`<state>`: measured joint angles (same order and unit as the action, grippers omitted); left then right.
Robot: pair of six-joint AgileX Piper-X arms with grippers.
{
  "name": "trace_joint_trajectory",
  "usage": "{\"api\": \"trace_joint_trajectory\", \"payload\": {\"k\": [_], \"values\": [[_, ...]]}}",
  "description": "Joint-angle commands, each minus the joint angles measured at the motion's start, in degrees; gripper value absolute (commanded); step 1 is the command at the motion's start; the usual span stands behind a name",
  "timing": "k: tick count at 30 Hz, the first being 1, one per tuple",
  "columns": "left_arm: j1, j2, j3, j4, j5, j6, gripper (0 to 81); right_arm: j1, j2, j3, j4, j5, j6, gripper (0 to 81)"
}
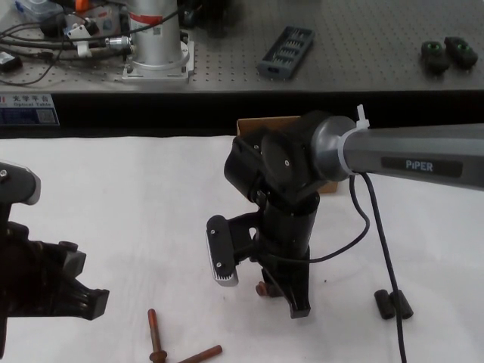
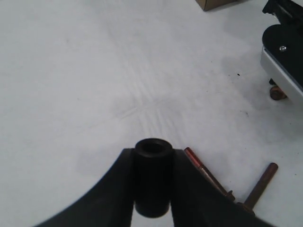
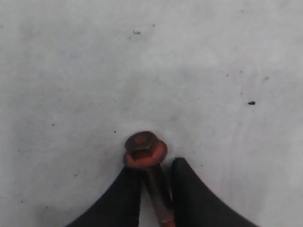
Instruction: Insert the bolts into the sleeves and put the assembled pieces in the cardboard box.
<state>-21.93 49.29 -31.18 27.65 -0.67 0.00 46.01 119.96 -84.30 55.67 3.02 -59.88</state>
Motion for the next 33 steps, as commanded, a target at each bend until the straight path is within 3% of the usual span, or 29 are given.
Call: {"api": "trace_joint_trajectory", "payload": {"k": [1,3,11,19,29,33], "values": [[0.16,-0.59,-0.09,-0.74,0.08,-0.47,11.4,0.16,2.40,0.52,0.46,0.42,0.97,7.0],[0.16,-0.59,-0.09,-0.74,0.08,-0.47,11.4,0.16,2.40,0.52,0.46,0.71,3.99,1.0],[0.16,-0.59,-0.09,-0.74,0.08,-0.47,11.4,0.16,1.87,0.52,0.46,-2.34,15.78,4.3],[0.16,-0.59,-0.09,-0.74,1.47,-0.68,11.4,-2.08,-5.36,0.52,-3.69,-4.20,19.90,4.3],[0.16,-0.59,0.01,-1.72,1.47,-3.04,11.4,-6.15,-15.63,0.52,-7.14,-10.56,28.15,4.3],[0.16,-0.59,2.18,-8.83,5.50,-6.02,11.4,-6.53,-18.11,0.52,-7.67,-16.12,31.86,4.3]]}}
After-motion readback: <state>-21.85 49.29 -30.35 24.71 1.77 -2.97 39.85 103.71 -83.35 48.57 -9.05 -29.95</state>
